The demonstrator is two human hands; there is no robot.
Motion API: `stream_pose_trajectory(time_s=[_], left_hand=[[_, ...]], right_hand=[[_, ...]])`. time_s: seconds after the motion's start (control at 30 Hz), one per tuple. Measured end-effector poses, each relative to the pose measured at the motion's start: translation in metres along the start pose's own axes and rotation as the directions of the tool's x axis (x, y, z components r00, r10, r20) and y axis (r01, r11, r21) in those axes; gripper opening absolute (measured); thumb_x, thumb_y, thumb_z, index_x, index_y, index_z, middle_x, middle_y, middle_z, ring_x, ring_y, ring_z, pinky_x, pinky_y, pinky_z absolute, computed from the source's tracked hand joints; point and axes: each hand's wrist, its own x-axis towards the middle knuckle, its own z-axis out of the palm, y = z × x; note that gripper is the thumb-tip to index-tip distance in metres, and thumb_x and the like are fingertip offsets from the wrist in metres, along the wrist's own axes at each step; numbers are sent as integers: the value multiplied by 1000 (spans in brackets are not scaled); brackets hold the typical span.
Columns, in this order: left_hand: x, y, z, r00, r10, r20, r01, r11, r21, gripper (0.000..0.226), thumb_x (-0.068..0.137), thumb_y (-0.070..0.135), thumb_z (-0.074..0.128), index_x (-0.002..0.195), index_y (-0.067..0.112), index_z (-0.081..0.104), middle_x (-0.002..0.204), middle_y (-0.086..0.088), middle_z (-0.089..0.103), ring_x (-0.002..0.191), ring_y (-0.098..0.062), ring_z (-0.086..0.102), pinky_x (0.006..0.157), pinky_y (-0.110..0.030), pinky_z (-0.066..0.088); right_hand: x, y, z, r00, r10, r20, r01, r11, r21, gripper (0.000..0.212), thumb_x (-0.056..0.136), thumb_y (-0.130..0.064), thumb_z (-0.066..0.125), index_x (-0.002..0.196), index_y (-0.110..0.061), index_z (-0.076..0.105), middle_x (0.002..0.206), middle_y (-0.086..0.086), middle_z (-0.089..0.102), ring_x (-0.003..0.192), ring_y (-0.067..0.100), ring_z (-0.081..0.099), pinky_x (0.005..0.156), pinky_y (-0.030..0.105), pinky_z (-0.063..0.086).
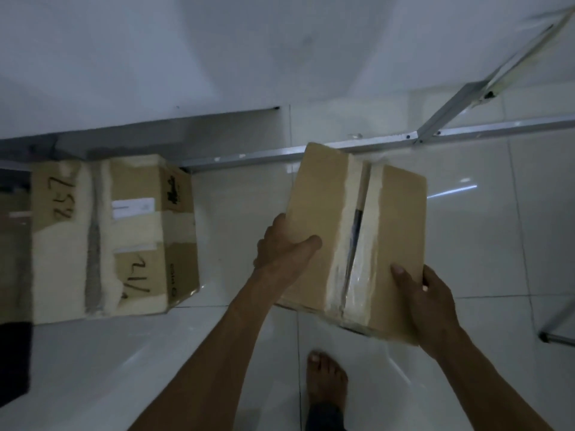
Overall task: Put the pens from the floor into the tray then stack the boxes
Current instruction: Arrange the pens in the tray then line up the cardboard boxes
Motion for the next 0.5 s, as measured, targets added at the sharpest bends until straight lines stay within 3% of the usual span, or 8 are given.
stream_pose_trajectory(time_s=[0.13,0.23,0.37,0.5], left_hand=[[-46,-24,-38,997,-29,-74,25,999,-45,88,59,49,56,141,35,30,140,7,46,127,-23,46,106,-49,38],[-84,-49,-78,987,-72,-147,57,992,-109,91,61,48,57,144,38,22,143,8,40,131,-22,41,108,-48,36],[-121,-68,-137,959,-97,-266,54,985,-166,87,59,47,59,140,44,26,133,9,47,121,-24,49,101,-51,44],[-145,-81,-187,949,-109,-297,17,955,-296,77,75,34,67,142,40,30,138,5,50,118,-23,52,98,-49,48]], right_hand=[[-48,-4,23,1000,3,5,-3,999,-52,48,84,-46,62,126,-23,56,115,3,59,98,25,58,82,37,45],[-90,-12,51,999,-27,22,28,998,-59,48,83,-45,64,126,-27,55,117,2,58,96,24,57,80,37,44],[-136,-35,92,989,-115,91,120,991,-51,45,85,-35,66,128,-27,54,117,4,60,98,25,59,80,36,47],[-168,-66,121,974,-211,79,215,975,-49,44,86,-30,66,128,-27,56,102,-6,58,89,17,58,72,30,46]])
